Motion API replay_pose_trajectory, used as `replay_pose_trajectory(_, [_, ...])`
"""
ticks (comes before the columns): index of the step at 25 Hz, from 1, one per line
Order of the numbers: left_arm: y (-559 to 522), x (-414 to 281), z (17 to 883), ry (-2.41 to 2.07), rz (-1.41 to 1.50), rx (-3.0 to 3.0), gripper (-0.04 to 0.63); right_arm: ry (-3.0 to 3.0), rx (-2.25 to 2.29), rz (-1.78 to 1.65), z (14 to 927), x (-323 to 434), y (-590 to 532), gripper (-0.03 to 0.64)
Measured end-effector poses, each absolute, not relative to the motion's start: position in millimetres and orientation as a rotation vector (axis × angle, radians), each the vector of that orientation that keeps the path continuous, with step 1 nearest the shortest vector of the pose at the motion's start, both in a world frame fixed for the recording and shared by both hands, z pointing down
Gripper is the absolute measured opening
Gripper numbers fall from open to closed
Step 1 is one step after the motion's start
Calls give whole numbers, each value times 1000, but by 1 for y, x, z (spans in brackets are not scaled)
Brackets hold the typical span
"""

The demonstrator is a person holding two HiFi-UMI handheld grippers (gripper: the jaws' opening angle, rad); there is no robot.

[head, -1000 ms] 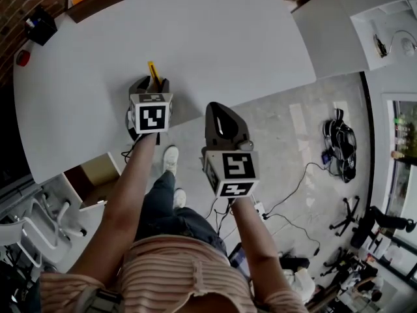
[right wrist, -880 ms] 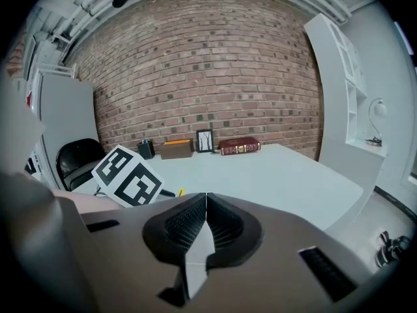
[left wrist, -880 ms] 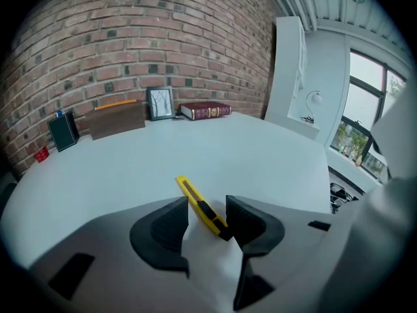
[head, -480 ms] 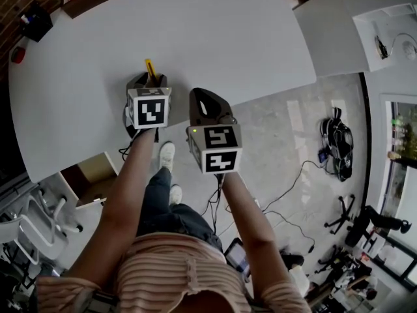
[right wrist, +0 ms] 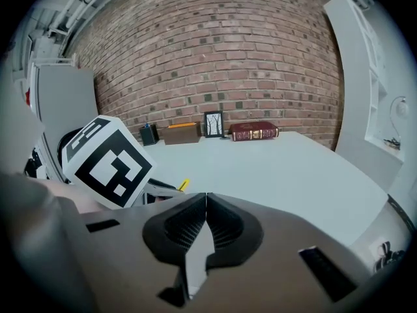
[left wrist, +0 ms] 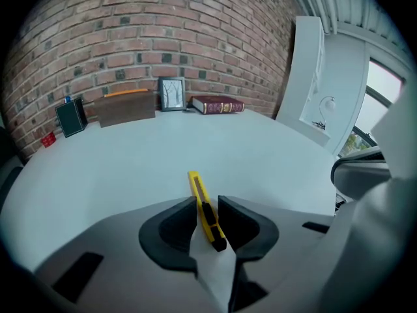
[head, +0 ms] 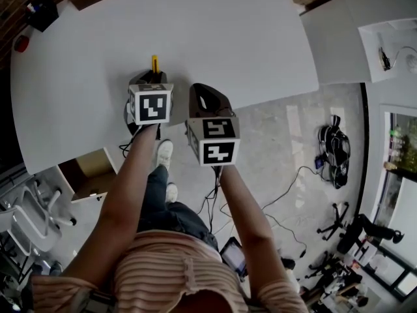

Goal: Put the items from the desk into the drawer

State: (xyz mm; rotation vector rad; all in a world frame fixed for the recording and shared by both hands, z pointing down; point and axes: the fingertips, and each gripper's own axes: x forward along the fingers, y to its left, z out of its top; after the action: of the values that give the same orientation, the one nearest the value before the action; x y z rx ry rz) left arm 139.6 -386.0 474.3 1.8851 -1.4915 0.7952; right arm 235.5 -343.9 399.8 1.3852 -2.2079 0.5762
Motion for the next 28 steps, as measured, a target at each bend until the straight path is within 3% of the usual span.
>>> replay_pose_trajectory(16, [-384, 128, 472, -1503, 749, 1886, 66, -2213, 1387, 563, 395, 226, -346, 17])
replay_pose_trajectory(28, [-373, 106, 398, -1619, 583, 2075, 66, -2225, 1408, 527, 382, 212, -326, 17])
